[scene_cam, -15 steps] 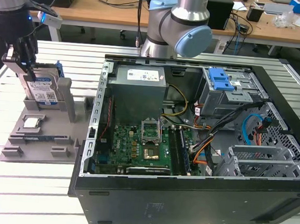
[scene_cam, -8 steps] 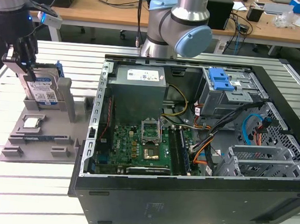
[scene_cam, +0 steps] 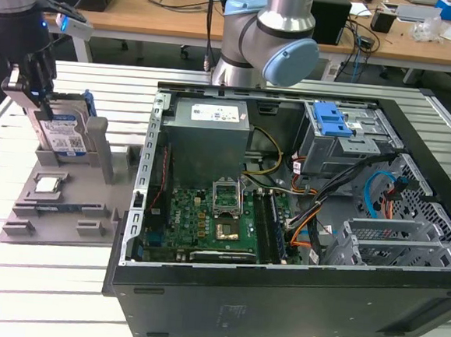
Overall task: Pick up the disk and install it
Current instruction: 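Pick up the disk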
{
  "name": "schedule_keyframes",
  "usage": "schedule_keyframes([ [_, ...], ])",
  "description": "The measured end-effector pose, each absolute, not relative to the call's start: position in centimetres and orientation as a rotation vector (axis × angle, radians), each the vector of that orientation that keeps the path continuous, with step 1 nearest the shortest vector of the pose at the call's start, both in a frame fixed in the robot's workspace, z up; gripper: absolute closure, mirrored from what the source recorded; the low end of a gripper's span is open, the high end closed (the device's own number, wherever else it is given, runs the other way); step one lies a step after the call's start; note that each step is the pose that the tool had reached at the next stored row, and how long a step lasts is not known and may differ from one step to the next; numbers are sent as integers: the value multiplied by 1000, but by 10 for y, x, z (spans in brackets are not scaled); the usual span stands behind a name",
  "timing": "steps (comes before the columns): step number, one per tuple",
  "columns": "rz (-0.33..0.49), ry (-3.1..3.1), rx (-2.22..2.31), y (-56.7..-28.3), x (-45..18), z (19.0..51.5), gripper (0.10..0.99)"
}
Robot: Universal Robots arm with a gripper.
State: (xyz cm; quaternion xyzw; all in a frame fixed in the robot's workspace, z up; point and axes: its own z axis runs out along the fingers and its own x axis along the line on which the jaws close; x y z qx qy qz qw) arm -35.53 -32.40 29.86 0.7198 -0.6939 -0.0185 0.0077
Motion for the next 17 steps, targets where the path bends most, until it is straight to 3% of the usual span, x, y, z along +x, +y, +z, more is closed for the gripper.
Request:
schedule_keyframes([
  [17, -58, -2169, 2250, -323, -355, 337, 718],
])
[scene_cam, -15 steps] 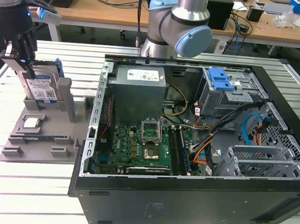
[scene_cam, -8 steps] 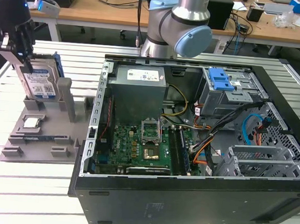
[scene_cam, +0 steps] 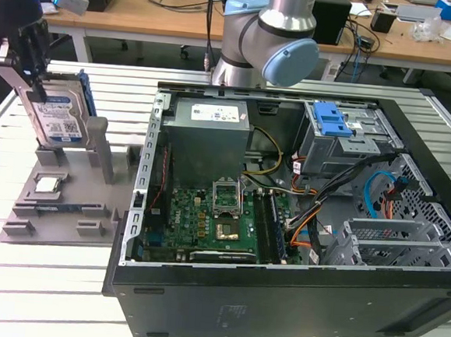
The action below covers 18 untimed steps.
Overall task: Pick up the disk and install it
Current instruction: 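Pick up the disk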
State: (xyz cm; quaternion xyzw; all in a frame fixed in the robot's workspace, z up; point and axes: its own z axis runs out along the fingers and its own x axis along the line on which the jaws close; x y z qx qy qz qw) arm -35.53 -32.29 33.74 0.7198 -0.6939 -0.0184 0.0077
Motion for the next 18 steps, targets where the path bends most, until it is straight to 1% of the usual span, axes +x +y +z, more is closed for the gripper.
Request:
schedule_keyframes([
  [5, -58, -2169, 2250, -323, -355, 349, 718],
  [8, -58, -2169, 2250, -322, -355, 381, 718],
  [13, -58, -2169, 2250, -321, -355, 394, 718],
  [18, -58, -2169, 2250, -320, -355, 415, 718],
])
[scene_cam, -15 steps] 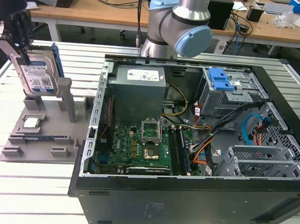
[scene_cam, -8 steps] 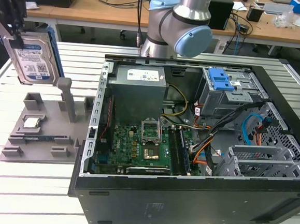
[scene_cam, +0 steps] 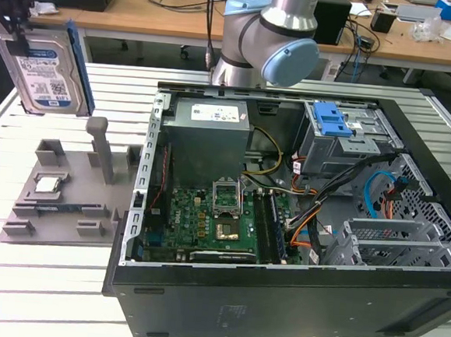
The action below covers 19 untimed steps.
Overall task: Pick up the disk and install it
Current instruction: 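Pick up the disk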
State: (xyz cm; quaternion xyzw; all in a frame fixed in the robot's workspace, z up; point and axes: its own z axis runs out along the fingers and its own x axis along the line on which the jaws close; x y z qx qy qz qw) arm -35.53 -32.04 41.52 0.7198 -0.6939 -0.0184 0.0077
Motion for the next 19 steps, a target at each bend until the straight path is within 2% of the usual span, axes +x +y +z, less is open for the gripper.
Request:
schedule_keyframes([
  [19, -58, -2169, 2250, -318, -355, 464, 718],
])
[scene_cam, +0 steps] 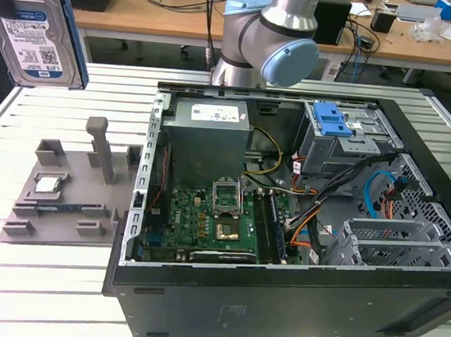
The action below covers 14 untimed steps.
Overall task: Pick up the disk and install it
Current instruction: 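Pick up the disk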
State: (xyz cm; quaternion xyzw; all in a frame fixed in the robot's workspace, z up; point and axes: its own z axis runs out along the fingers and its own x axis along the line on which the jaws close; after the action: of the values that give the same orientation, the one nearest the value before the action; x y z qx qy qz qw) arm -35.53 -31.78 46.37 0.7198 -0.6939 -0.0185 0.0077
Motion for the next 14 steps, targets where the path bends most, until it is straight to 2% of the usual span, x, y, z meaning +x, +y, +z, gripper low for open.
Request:
schedule_keyframes([
  [14, -58, -2169, 2250, -316, -355, 497, 718],
])
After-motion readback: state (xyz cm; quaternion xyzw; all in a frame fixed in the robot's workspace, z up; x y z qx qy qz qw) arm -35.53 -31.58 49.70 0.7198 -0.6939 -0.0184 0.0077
